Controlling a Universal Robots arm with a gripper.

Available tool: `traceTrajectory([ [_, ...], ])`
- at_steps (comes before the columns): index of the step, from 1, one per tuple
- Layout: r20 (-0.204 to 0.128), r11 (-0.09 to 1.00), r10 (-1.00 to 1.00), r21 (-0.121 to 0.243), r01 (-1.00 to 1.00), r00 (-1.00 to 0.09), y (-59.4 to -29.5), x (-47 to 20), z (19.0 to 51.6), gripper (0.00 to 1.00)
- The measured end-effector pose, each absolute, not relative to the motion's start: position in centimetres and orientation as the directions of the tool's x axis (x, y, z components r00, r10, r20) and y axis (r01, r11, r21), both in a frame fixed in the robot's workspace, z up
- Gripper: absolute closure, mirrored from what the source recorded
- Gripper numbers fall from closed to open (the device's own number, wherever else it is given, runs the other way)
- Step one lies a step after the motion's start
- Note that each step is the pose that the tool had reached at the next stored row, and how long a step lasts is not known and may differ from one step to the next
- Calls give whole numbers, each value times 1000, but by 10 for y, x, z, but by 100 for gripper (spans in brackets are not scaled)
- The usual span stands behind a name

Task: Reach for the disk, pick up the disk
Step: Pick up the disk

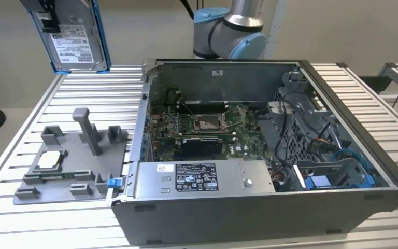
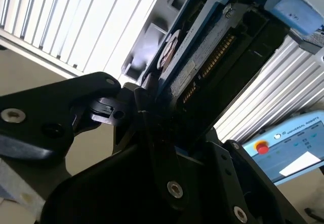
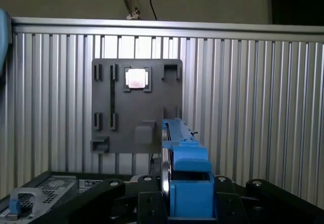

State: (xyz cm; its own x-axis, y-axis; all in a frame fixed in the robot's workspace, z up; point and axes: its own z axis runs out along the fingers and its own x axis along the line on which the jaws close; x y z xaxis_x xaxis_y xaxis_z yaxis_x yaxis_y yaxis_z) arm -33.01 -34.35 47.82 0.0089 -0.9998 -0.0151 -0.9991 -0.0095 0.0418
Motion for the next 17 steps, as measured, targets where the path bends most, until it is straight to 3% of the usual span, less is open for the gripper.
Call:
traceTrajectory([
  [17, -15, -10, -1000, 46, -999, 9, -345, -282, 478, 100],
])
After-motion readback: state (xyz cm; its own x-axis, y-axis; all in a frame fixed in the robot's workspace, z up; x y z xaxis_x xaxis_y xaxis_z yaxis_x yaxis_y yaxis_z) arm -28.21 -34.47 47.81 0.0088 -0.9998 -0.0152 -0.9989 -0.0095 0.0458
